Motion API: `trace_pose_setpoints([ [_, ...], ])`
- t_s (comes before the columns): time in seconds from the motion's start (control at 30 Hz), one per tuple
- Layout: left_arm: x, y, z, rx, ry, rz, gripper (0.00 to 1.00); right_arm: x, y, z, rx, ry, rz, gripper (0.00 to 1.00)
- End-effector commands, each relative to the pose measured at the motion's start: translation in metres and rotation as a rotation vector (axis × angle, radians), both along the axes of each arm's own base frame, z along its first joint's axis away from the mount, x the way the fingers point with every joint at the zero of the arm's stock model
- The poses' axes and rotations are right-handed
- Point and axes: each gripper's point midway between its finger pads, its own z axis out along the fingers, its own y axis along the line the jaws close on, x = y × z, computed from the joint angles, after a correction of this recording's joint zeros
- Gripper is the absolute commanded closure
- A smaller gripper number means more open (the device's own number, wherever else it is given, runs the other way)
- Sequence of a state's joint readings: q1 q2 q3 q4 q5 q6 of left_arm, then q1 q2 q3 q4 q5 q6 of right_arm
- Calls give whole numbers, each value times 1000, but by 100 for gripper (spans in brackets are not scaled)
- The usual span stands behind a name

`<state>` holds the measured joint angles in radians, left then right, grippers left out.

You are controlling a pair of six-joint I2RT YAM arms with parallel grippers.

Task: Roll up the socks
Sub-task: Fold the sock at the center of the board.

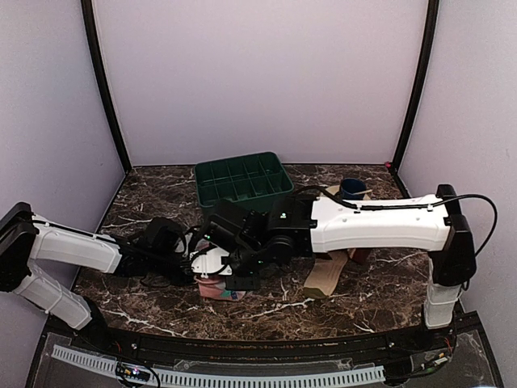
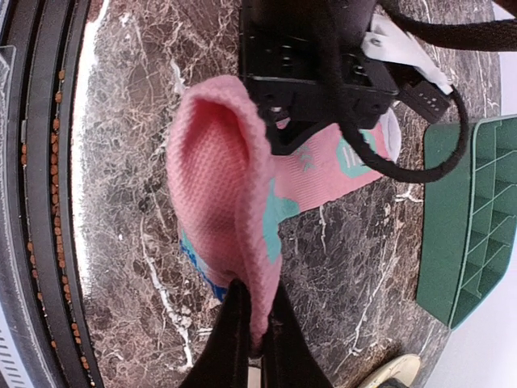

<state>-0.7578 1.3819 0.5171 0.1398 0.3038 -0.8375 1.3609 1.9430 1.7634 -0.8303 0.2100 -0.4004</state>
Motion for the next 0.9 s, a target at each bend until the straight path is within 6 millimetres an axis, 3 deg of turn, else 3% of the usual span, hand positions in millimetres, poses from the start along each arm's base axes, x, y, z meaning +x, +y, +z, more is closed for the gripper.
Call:
trace_pose_setpoints([
  [0.0, -13, 12, -16, 30, 70, 39, 100, 18, 12, 10, 25, -61, -4, 100],
  [0.47, -24, 28, -32, -8, 144, 158, 100, 45, 24, 17, 53, -98, -22, 100],
  [0.87, -19, 35, -22, -54, 122, 243, 100, 71, 32, 14, 57, -161, -26, 100],
])
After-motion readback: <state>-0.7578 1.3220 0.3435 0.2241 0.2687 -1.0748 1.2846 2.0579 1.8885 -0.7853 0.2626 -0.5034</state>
